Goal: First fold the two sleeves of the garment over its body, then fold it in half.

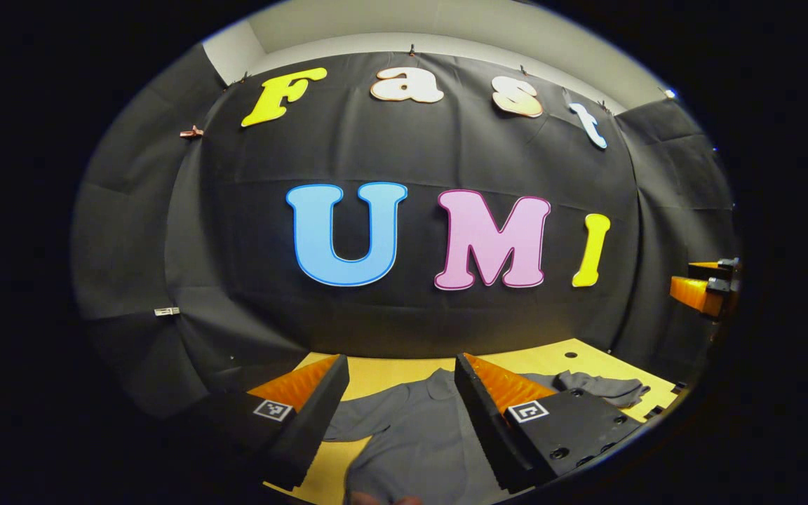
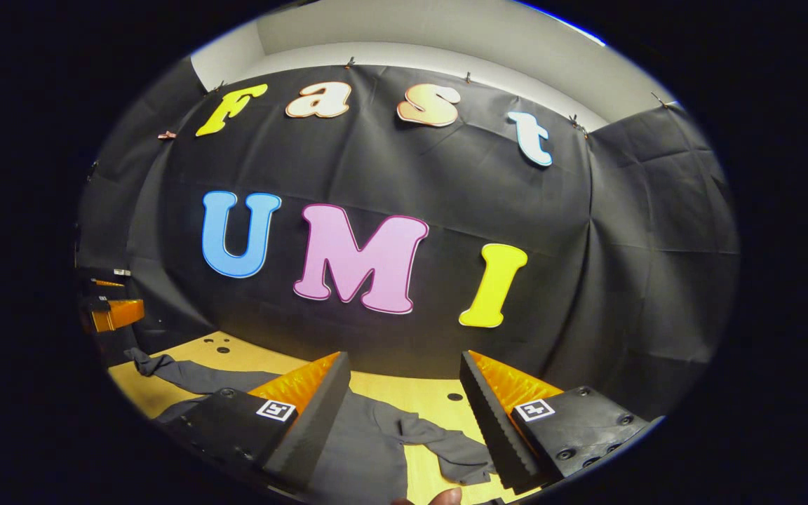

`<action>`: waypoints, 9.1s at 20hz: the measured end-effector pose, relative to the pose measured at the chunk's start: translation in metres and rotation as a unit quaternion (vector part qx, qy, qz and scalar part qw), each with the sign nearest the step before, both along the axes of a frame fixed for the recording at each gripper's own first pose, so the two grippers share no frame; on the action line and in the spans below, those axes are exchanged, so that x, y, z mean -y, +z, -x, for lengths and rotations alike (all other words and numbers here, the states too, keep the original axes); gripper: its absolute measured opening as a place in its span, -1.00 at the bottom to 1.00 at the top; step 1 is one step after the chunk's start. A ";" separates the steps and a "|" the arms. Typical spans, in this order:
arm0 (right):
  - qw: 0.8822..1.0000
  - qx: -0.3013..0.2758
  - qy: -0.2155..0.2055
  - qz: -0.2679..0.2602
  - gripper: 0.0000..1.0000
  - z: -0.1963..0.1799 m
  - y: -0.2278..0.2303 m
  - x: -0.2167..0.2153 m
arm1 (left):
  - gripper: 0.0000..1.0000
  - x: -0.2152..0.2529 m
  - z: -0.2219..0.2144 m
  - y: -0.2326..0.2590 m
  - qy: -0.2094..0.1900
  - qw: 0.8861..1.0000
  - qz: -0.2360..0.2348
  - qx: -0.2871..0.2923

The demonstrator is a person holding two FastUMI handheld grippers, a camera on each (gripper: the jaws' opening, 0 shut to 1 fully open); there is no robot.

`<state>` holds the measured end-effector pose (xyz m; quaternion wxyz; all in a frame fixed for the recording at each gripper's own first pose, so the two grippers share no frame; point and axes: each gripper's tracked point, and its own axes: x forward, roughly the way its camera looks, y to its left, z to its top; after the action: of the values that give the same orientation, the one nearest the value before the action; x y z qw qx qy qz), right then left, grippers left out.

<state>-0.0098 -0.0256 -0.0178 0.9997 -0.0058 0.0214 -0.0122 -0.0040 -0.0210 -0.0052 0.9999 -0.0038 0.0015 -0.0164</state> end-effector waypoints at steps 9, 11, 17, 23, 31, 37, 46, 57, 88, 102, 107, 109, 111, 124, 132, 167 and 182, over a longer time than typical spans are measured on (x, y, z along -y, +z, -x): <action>0.996 -0.077 -0.024 0.032 0.94 -0.012 -0.101 0.091 | 0.92 0.075 -0.018 -0.002 -0.031 1.000 -0.003 -0.004; 0.994 -0.106 -0.023 0.030 0.95 -0.015 -0.139 0.107 | 0.92 0.090 -0.022 -0.004 -0.030 0.999 -0.003 -0.010; 0.980 -0.200 -0.019 0.000 0.94 -0.028 -0.252 0.145 | 0.92 0.123 -0.027 -0.017 -0.017 0.999 -0.009 -0.032; 0.960 -0.278 -0.009 -0.033 0.94 -0.038 -0.346 0.161 | 0.92 0.133 -0.033 -0.029 0.015 0.998 -0.021 -0.052; 0.938 -0.342 0.015 -0.055 0.94 -0.047 -0.417 0.160 | 0.92 0.139 -0.035 -0.043 0.049 0.996 -0.023 -0.071; 0.923 -0.373 0.027 -0.087 0.87 -0.055 -0.434 0.157 | 0.92 0.134 -0.033 -0.046 0.075 0.994 -0.023 -0.075; 0.931 -0.359 -0.051 -0.049 -0.86 -0.080 -0.421 0.198 | 0.91 0.128 -0.024 -0.042 0.076 0.994 -0.030 -0.067; 0.972 -0.202 -0.117 -0.009 -0.86 -0.085 -0.269 0.193 | 0.92 0.076 -0.033 -0.037 0.034 0.998 -0.014 -0.057; 0.974 -0.170 0.144 0.028 -0.87 -0.138 -0.196 -0.320 | 0.92 -0.253 -0.051 -0.151 0.085 0.992 0.017 -0.094; 0.940 -0.279 0.195 -0.010 0.01 -0.106 -0.267 -0.401 | 0.91 -0.311 -0.079 -0.265 0.113 0.980 0.019 -0.165; 0.936 -0.275 0.217 -0.036 0.56 -0.094 -0.252 -0.410 | 0.92 -0.322 -0.081 -0.289 0.132 0.973 0.018 -0.188; 0.934 -0.270 0.226 -0.051 0.66 -0.088 -0.239 -0.412 | 0.91 -0.324 -0.082 -0.296 0.135 0.971 0.017 -0.196; 0.935 -0.260 0.234 -0.062 0.75 -0.084 -0.224 -0.410 | 0.91 -0.324 -0.085 -0.302 0.135 0.970 0.021 -0.203; 0.957 -0.234 0.165 -0.048 0.80 -0.031 -0.173 -0.285 | 0.90 -0.329 -0.112 -0.348 0.132 0.950 -0.011 -0.282; 0.955 -0.241 0.167 -0.033 0.81 -0.014 -0.174 -0.276 | -0.23 -0.322 -0.118 -0.357 0.118 0.946 0.009 -0.303; 0.967 -0.242 0.036 -0.072 0.88 0.000 -0.222 -0.005 | -0.82 0.058 -0.146 -0.125 -0.041 0.992 -0.002 -0.122; 0.956 -0.277 0.057 -0.079 0.95 0.009 -0.267 0.058 | -0.81 0.225 -0.114 -0.241 -0.111 0.969 -0.039 -0.217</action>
<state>-0.0184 -0.0833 -0.2846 0.9508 0.0685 0.2983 0.0481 0.1102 -0.2463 -0.2462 0.9669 0.0316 0.2199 -0.1257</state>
